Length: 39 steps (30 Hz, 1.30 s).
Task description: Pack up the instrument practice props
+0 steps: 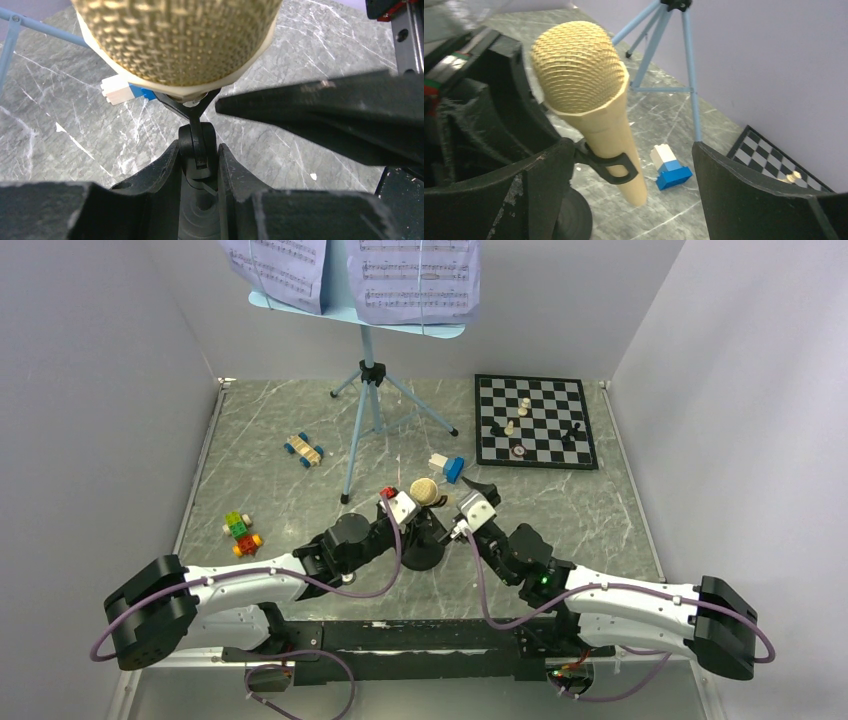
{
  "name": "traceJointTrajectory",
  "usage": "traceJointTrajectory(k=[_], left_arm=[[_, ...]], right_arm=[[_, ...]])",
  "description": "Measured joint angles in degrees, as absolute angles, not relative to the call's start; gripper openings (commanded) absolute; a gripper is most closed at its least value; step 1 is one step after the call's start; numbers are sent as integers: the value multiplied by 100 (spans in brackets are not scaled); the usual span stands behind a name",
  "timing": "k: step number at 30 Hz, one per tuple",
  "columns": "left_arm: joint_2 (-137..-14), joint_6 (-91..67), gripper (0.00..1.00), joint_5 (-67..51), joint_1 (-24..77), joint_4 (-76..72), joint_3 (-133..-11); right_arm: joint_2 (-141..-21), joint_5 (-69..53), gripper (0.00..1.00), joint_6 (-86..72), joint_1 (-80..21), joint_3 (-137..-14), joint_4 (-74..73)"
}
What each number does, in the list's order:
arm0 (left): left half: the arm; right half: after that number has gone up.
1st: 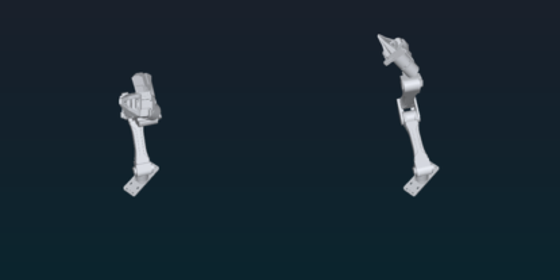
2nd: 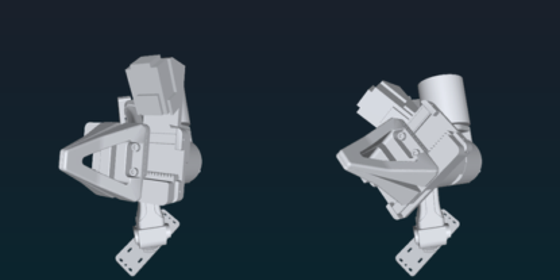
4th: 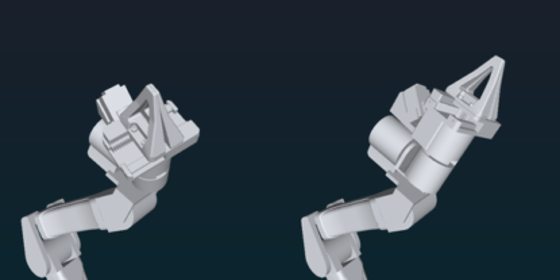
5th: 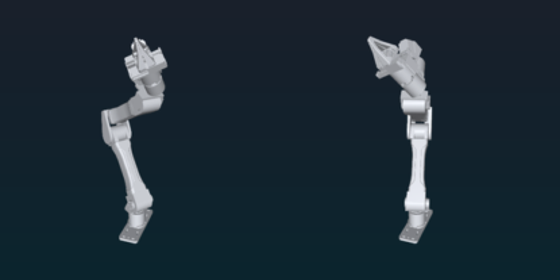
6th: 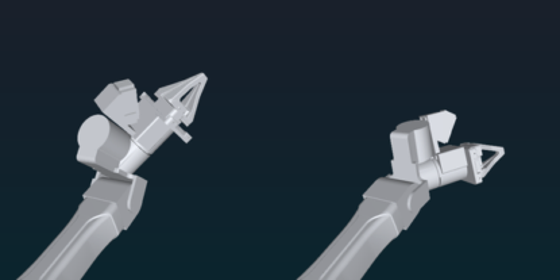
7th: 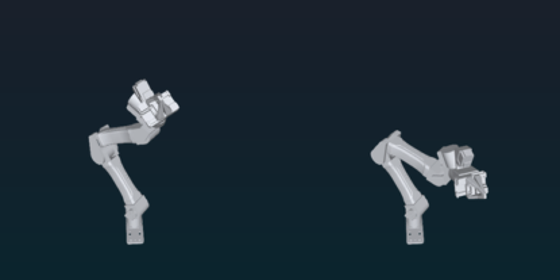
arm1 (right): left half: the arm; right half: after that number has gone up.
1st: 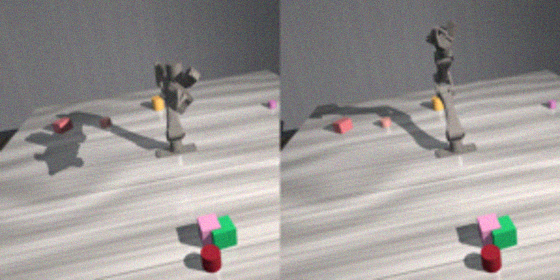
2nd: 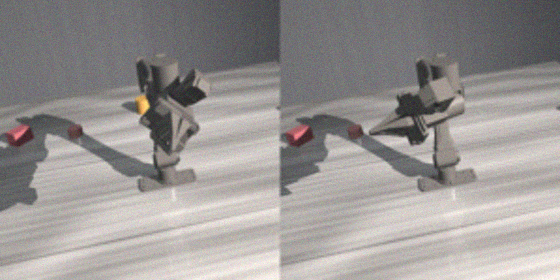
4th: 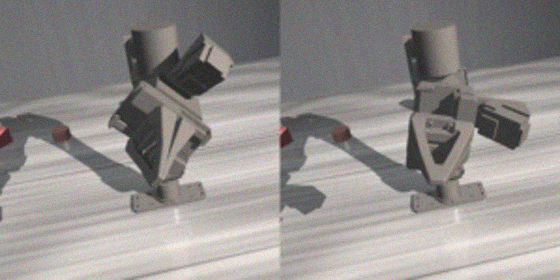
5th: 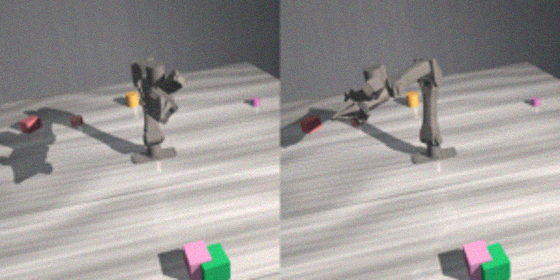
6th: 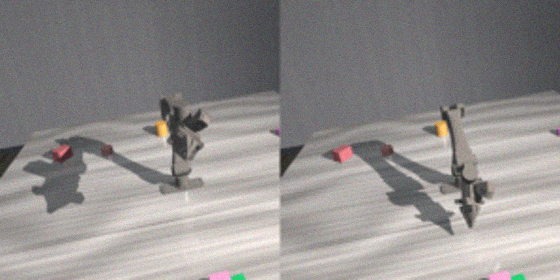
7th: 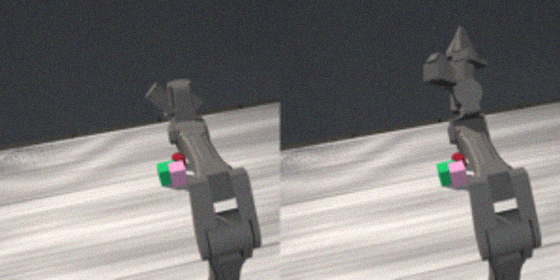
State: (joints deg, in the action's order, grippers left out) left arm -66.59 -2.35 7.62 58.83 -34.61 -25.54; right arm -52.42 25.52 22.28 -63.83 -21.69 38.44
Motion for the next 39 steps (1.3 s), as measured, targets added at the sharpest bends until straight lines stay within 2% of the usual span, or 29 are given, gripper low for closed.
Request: traceJointTrajectory(k=[8, 16, 22, 25, 29, 32, 33, 34, 39], left_arm=[[-6659, -231, 0, 609, 5835, -3291, -2637], [-6659, -231, 0, 502, 5806, -3282, -2637], [-6672, -220, 0, 440, 5791, -3271, -2655], [-6713, -222, 0, 414, 5784, -3264, -2694], [-6761, -228, 0, 366, 5778, -3282, -2727], [-6777, -233, 0, 344, 5776, -3277, -2740], [-6777, -235, 0, 344, 5778, -3275, -2740], [-6777, -237, 0, 342, 5776, -3273, -2740], [-6779, -248, 0, 351, 5778, -3273, -2742]], right_arm=[[-5509, 2296, 92, 2279, -6381, -2366, 3662], [-6104, 2438, 89, 2615, -6272, -2482, 4265], [-6243, 2552, 80, 2849, -6259, -2482, 4567], [-6263, 2541, 68, 2904, -6259, -2482, 4595], [-6322, 2386, 38, 2888, -6283, -2482, 4582], [-6342, 2305, 22, 2856, -6313, -2482, 4521], [-6342, 2300, 14, 2856, -6309, -2482, 4515], [-6342, 2303, 0, 2858, -6307, -2482, 4512], [-6300, 2366, 0, 2775, -6311, -2512, 4423]])
